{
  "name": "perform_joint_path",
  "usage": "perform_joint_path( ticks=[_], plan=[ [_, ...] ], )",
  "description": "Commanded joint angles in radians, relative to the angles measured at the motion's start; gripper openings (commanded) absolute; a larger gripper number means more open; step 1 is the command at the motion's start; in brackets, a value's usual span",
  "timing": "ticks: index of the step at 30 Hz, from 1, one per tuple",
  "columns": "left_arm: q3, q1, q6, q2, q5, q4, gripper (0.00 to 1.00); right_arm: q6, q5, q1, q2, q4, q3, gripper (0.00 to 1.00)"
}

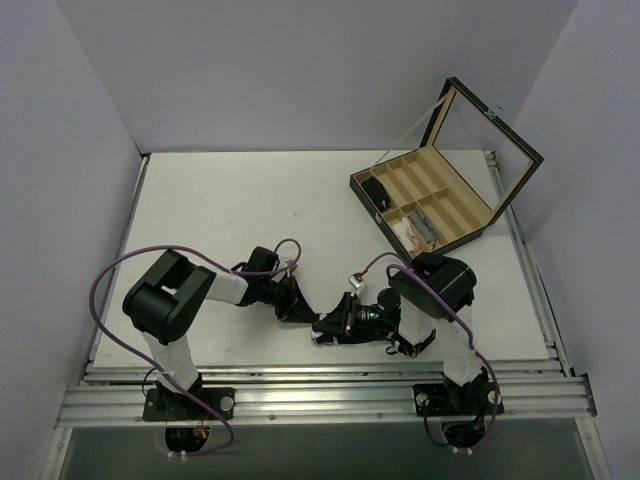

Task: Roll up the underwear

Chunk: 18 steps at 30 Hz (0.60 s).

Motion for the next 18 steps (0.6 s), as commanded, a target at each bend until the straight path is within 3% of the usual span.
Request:
perform_joint_path(
  ticks=[1, 9, 13, 16, 18],
  plan=[
    [0.053, 0.002, -0.005, -0.033, -0.033, 0.005, 0.02, -0.176, 0.075, 0.037, 0.141, -0.018, -0.111, 0.19],
    [0.086, 0.002, 0.058, -0.079, -0.155, -0.177, 0.02, -0.198, 0.112, 0.036, 0.017, -0.232, -0.134, 0.31],
    [0.084, 0.002, 0.062, -0.095, -0.2, -0.248, 0.02, -0.214, 0.151, 0.039, -0.09, -0.376, -0.134, 0.31],
    [0.103, 0.002, 0.081, -0.101, -0.24, -0.314, 0.02, -0.246, 0.168, 0.039, -0.222, -0.575, -0.097, 0.31],
    [0.115, 0.002, 0.085, -0.11, -0.269, -0.352, 0.02, -0.291, 0.22, 0.039, -0.364, -0.839, -0.059, 0.34]
  ],
)
